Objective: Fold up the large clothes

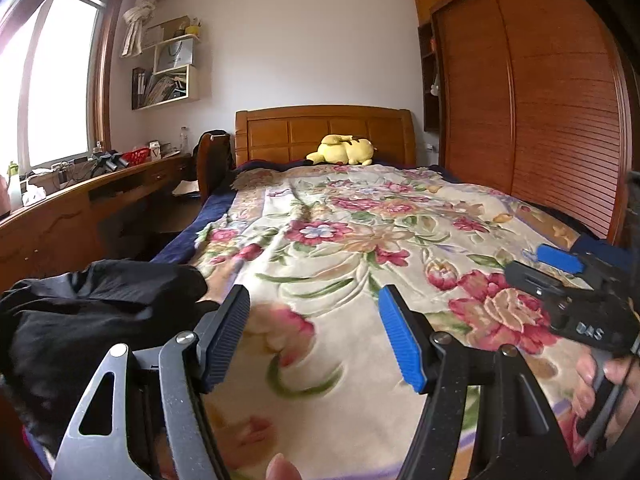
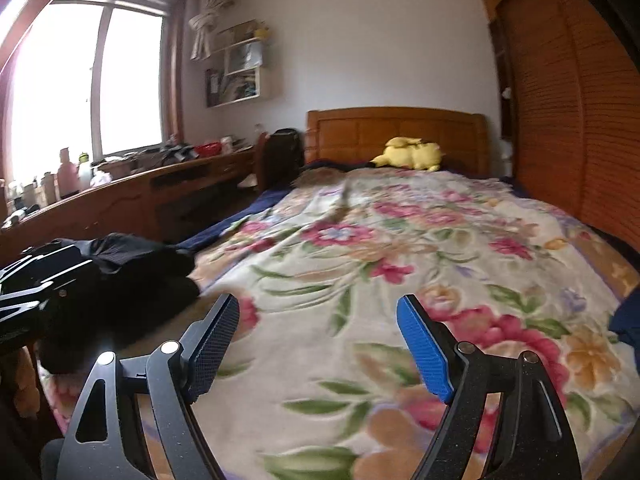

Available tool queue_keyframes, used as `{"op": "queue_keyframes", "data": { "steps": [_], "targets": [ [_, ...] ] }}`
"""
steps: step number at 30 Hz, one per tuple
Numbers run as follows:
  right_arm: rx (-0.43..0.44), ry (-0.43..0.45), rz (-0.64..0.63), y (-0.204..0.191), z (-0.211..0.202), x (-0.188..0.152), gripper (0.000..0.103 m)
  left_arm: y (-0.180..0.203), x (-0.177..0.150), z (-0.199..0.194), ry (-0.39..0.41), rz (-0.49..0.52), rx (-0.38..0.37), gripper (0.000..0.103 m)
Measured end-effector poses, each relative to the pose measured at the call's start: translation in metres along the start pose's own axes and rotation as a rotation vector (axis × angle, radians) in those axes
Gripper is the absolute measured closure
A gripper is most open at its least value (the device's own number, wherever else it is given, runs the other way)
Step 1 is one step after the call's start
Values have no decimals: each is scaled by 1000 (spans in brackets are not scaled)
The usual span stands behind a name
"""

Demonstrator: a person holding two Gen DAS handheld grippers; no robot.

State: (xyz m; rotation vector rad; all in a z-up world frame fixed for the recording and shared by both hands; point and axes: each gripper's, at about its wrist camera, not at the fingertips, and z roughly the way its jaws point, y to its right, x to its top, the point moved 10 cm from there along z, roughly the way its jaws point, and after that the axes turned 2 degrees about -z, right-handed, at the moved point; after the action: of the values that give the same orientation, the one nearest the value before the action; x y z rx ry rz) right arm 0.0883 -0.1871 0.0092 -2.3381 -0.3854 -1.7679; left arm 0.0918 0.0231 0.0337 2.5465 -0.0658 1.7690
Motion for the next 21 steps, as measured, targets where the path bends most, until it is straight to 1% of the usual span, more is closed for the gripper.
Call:
{"op": "queue_keyframes", "data": {
  "steps": [1,3,6,10,14,16,21],
  "targets": [
    [-19,9,1,3,-1,-1,20,8,0,6,16,-2,11,35],
    [-45,19,4,9,-2,-5,20,21,-2,15,19,-5,2,35],
    [-83,21,14,20,-1,-11,20,41,-12,35,-11,-16,-47,35],
    [-124,28,30,24,8,-18,20,56,-27,53,-38,12,-65,35],
    [-135,21,47,21,16,-22,20,54,-41,66,-57,2,-65,35],
    [-146,27,44,21,19,-24,20,52,-47,71,-72,6,-50,35],
    [-154,11,39,13,21,-26,20,44,-47,68,-43,3,-29,35]
  ]
}}
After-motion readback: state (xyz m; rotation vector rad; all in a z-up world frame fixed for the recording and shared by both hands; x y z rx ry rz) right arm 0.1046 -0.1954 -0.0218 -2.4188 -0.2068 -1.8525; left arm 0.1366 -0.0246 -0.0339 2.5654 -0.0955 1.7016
